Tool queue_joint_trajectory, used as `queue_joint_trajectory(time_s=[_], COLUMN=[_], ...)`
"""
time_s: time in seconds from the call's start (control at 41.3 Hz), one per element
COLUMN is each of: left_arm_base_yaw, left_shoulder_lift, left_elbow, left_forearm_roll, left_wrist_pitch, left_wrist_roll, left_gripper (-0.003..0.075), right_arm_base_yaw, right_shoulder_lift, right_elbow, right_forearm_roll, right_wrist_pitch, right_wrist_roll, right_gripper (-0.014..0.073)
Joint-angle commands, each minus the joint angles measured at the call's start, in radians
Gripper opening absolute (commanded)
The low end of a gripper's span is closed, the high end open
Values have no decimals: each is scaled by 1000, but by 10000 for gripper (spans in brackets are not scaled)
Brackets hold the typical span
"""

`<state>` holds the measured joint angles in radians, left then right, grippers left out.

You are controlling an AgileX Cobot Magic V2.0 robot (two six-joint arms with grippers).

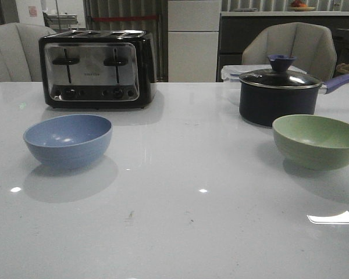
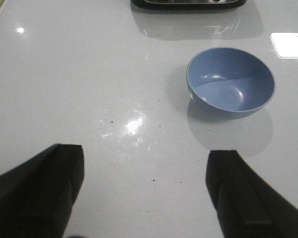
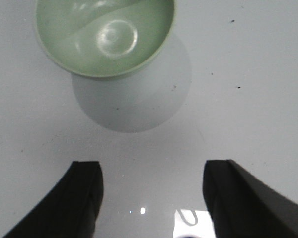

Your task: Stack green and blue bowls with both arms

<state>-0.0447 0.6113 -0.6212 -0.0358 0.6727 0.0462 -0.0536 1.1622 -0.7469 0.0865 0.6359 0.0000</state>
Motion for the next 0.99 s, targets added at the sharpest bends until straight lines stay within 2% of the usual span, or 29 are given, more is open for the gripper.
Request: queue_joint_trajectory(time_s=[0.0,0.169,0.266,0.508,0.798,0.871,0.968], left_arm_base_yaw=[1,1,1,1,1,1,1], left_shoulder_lift=[7,7,7,7,7,7,7], left_elbow=[-27,-27,-27,-27,-27,-27,-27], left_forearm_roll=[-11,-11,-11,-11,-11,-11,-11], left_wrist_pitch=[-79,-79,-79,-79,-79,-79,-79], left_wrist_roll=[2,2,2,2,2,2,2], left_gripper=[568,568,568,568,568,568,568], right_arm_base_yaw=[-37,-69,-79,-81,-81,-81,-81], right_shoulder_lift=[87,289,386,578,715,745,757], right_elbow=[-108,-254,-329,-504,-622,-652,-679], right_forearm_roll=[35,134,165,166,166,162,161], right_wrist_pitch=[-9,19,20,31,58,94,119], right_wrist_roll=[-38,-137,-148,-148,-148,-150,-153], right_gripper=[540,540,540,540,538,503,393])
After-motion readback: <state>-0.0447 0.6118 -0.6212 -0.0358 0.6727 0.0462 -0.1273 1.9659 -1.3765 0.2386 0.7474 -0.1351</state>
